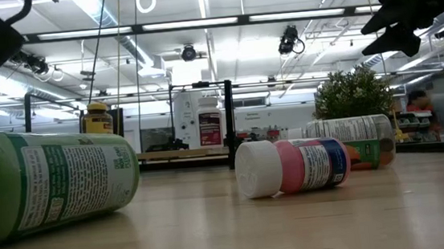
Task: Pick and place medicine bottles onto shelf by color
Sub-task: Put the orange medicine bottle on the shelf
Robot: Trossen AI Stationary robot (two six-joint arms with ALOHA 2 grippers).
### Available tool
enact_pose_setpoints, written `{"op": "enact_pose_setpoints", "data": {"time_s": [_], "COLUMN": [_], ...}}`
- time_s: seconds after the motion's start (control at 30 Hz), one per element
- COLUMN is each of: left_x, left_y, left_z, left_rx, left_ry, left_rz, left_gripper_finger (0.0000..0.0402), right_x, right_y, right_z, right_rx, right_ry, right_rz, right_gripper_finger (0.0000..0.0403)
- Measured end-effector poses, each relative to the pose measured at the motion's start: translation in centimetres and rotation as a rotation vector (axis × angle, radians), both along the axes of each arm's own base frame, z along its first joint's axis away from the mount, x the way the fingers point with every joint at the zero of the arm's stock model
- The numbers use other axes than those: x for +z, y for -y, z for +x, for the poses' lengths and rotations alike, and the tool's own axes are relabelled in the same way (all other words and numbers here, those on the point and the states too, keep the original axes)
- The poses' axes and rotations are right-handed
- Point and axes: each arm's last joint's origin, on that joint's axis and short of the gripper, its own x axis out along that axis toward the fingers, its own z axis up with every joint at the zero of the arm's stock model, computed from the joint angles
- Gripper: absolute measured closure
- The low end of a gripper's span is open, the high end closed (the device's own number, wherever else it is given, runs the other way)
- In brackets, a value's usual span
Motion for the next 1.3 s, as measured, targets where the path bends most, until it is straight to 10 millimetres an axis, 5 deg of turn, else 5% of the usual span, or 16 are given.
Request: {"op": "enact_pose_setpoints", "data": {"time_s": [0.17,0.37,0.73,1.3], "left_x": [2.1,4.4,3.9,0.0], "left_y": [-0.7,0.8,3.5,6.7], "left_z": [-0.8,-1.3,-4.0,-3.1], "left_rx": [0.087,0.062,0.116,0.071], "left_ry": [0.047,0.073,0.031,-0.044], "left_rz": [-0.053,-0.073,-0.010,0.005], "left_gripper_finger": [0.0148,0.0214,0.0391,0.0395], "right_x": [0.0,0.0,0.0,0.0], "right_y": [0.0,0.0,0.0,0.0], "right_z": [0.0,0.0,0.0,0.0], "right_rx": [-0.001,-0.001,-0.001,-0.005], "right_ry": [0.000,-0.001,-0.003,-0.004], "right_rz": [0.001,0.003,0.000,-0.001], "right_gripper_finger": [0.0129,0.0129,0.0129,0.0129]}}
